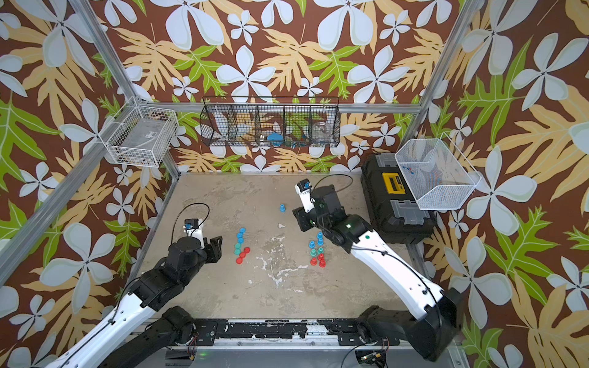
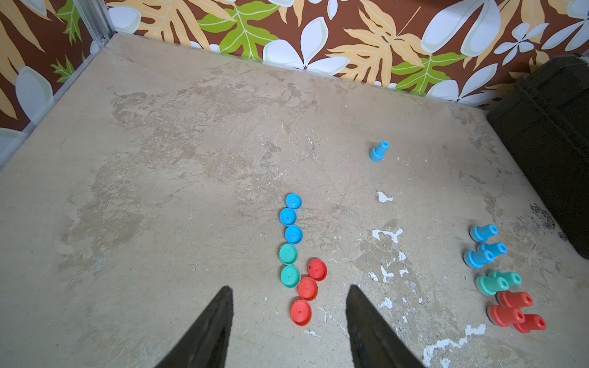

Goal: Close the stamp cap
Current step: Move the cover to the center of the board.

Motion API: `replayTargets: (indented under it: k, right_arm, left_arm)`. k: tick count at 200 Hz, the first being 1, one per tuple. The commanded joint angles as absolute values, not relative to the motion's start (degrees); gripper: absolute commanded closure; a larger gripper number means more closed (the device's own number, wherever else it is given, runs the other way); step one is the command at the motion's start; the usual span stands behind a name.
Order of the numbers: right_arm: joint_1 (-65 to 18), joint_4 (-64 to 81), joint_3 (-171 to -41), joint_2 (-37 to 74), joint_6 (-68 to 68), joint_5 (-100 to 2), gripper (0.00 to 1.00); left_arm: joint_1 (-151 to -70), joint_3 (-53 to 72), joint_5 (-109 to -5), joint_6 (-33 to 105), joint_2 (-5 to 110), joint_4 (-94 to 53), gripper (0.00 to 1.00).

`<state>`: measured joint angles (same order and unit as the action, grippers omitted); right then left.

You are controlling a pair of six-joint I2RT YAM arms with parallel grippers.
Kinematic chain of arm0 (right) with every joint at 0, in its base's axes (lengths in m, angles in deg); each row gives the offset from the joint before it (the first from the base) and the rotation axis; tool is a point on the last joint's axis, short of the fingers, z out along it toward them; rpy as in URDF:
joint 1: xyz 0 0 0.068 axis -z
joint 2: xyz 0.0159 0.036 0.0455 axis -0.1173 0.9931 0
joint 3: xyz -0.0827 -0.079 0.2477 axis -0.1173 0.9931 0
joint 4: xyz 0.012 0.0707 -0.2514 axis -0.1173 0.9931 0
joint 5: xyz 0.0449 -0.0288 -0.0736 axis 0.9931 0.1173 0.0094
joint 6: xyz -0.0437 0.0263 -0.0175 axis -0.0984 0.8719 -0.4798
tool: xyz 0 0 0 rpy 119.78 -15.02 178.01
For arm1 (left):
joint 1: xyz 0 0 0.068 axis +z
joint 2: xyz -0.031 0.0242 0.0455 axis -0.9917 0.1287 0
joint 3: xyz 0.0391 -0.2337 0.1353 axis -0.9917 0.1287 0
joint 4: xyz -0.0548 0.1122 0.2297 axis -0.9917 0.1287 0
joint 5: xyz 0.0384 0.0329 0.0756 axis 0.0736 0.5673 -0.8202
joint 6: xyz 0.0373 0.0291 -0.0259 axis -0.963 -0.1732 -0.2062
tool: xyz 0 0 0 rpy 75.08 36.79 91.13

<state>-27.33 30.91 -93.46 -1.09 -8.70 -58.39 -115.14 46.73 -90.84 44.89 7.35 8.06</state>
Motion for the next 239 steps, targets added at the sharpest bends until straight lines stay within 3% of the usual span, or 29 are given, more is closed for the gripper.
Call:
replayTargets:
  k: [1, 14, 59, 118, 169, 239]
  right_arm:
    - [-26.4, 20.4, -84.1, -8.2, -5.3, -57.9, 0.54]
    - [-25.3, 19.8, -80.2, -11.4, -3.6, -59.0, 0.44]
    - [-24.6, 22.8, -75.0, -17.5, -4.1, -61.5, 0.45]
    - [-24.6, 22.7, -68.6, -28.4, -4.8, -77.2, 0.34]
    - [-24.6, 30.3, -71.8, -26.3, -5.1, -80.4, 0.34]
    - [-24.6, 32.1, -70.8, -29.4, -4.7, -79.4, 0.33]
  left_arm:
    - [-115.0, 46.5, -90.4, 45.3, 7.7, 7.5, 0.41]
    - [-115.0, 46.4, -90.1, 45.6, 7.8, 7.6, 0.41]
    - [-115.1, 45.8, -88.7, 46.2, 9.0, 7.7, 0.41]
    - [-115.0, 44.7, -84.2, 49.2, 15.7, 3.4, 0.41]
    - [-112.6, 40.9, -76.3, 51.6, 32.0, -4.6, 0.41]
    - [-108.8, 28.7, -74.3, 51.3, 55.0, -7.7, 0.43]
